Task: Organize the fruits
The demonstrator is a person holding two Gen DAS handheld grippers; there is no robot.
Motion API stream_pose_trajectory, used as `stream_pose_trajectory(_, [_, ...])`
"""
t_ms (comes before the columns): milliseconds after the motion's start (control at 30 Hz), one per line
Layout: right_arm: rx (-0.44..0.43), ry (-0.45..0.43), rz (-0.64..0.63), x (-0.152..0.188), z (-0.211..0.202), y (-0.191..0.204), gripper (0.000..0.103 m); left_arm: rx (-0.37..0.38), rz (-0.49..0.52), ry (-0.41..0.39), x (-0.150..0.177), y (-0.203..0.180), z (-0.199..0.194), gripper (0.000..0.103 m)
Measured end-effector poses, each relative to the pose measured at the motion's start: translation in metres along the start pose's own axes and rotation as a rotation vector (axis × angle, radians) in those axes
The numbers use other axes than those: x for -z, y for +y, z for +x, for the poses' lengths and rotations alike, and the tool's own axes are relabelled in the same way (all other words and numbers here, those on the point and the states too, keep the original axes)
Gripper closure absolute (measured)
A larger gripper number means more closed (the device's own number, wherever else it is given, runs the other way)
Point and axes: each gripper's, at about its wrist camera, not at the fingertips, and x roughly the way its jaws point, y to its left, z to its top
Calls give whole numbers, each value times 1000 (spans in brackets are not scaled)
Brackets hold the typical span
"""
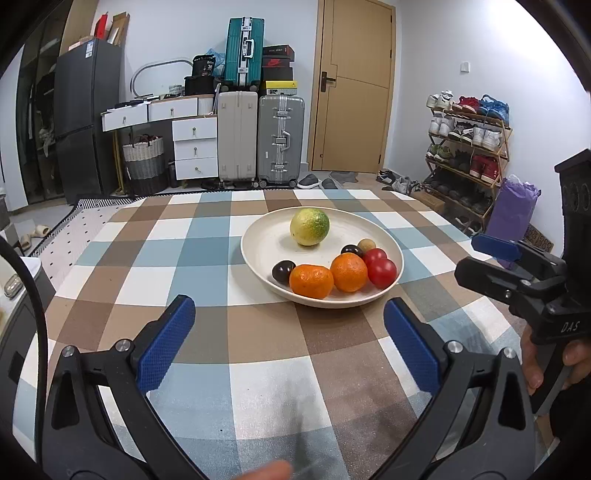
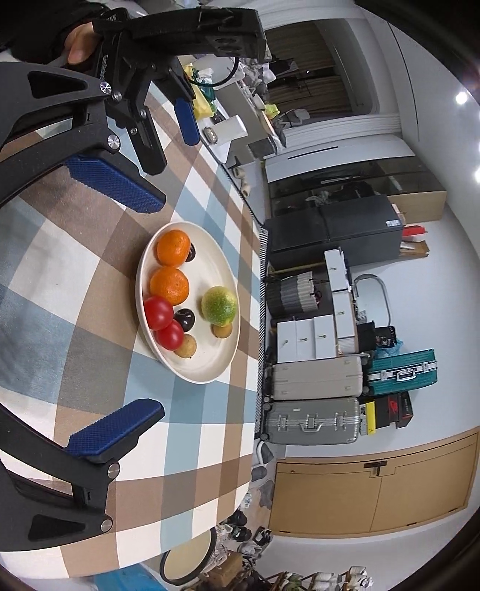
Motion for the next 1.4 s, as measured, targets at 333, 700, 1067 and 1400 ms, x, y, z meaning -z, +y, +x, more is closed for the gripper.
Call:
stream_pose_trajectory(333, [-4,-8,-25,2,1,5,0,-7,2,-17,0,0,-2,1])
stream_pose_trajectory(700, [-6,-13,-20,2,-1,5,0,-4,6,-18,-1,-1,-3,1])
stream_pose_trajectory(1067, [-6,-12,-22,2,-1,5,0,0,10,-17,-1,-1,-3,1])
stream_pose_trajectory(1400, [-5,-11,-24,2,0,6,0,0,10,-18,-1,-2,-3,1])
